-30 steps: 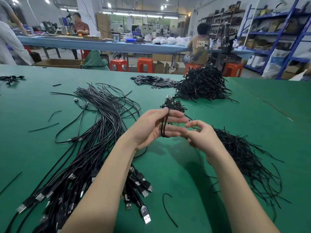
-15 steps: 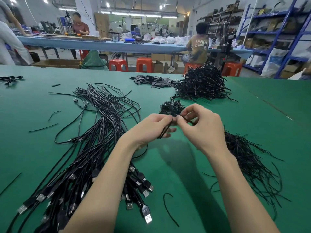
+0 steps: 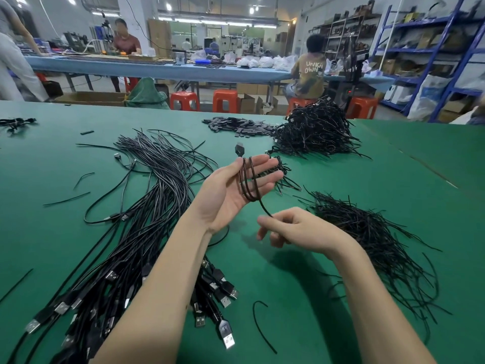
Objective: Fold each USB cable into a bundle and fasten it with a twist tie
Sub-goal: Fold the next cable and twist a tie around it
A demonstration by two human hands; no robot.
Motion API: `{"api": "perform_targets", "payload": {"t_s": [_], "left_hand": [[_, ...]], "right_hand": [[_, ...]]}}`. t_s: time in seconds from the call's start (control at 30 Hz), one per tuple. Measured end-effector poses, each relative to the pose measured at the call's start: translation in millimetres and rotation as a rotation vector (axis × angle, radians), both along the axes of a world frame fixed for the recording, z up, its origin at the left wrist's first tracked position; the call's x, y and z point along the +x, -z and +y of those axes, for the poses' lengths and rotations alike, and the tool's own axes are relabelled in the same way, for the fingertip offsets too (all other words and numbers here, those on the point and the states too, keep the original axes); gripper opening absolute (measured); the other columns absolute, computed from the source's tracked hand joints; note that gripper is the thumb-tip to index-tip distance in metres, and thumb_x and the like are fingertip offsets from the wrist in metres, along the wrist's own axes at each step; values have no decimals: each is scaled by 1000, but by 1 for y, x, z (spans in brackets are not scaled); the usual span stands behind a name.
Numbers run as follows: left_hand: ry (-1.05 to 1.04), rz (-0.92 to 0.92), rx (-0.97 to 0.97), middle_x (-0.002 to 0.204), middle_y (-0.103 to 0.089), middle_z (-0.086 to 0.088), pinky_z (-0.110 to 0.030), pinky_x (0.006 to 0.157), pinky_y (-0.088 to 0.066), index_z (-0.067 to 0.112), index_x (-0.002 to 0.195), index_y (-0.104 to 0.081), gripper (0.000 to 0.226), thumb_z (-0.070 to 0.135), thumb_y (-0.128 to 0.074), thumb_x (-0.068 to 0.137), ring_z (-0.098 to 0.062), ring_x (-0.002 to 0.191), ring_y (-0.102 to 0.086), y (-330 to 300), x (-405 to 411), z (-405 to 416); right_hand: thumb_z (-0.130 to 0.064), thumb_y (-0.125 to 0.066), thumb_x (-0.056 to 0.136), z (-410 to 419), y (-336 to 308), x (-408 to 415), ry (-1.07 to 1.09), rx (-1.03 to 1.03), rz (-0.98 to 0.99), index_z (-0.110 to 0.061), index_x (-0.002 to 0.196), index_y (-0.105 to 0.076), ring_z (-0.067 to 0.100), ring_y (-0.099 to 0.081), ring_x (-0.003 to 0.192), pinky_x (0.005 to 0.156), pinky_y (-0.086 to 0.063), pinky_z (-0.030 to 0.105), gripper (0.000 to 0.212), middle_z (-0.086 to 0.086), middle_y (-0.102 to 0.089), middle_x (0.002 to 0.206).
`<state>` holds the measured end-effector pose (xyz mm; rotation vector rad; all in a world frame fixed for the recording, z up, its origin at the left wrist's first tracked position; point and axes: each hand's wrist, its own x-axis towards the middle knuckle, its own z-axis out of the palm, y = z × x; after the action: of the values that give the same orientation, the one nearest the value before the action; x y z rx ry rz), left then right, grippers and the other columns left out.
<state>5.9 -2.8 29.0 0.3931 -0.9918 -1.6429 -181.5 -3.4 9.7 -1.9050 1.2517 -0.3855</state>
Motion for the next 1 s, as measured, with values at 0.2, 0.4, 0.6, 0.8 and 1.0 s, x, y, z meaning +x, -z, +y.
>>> {"api": "perform_targets", "payload": {"t_s": [0.2,0.4,0.6,0.8,1.0], "left_hand": [[221,-359,-87,118,-71,-15,-17,57,-49,13,106,-77,39,30,-42,102,-13,63,-68,-3,9,9],[381,-992,-118,117,-72,-12,-16,54,-44,0,113,-68,43,26,-34,109,-15,61,-68,-3,5,10],[95,-1154,-66,126,-66,-2,-19,62,-54,-1,119,-62,40,25,-33,108,-22,83,-76,7,-5,0],[-366,-824,-37,105,-74,5,-23,68,-54,14,100,-68,36,22,-34,108,-17,77,-75,26,-18,-10],[-273,-177,200,117,-73,-5,-25,71,-57,6,115,-63,43,27,-26,110,-20,99,-72,14,-25,-11]], "right_hand": [[-57,-67,87,-6,11,-3,338,-434,360,-33,69,-64,19,-55,72,62,-33,30,29,-9,-54,65],[-32,-71,79,-5,-1,-2,424,-615,153,-37,80,-61,17,-54,70,57,-30,28,11,-10,-55,66],[-17,-64,81,-5,-10,0,445,-522,-18,-33,88,-60,6,-51,60,57,-34,28,18,-9,-58,68],[-3,-52,93,6,-27,18,283,-158,-463,-23,82,-61,9,-46,59,56,-39,20,24,-7,-60,77],[12,-40,100,16,-19,26,27,160,-530,-2,92,-57,16,-56,64,63,-56,25,24,10,-59,87]]}}
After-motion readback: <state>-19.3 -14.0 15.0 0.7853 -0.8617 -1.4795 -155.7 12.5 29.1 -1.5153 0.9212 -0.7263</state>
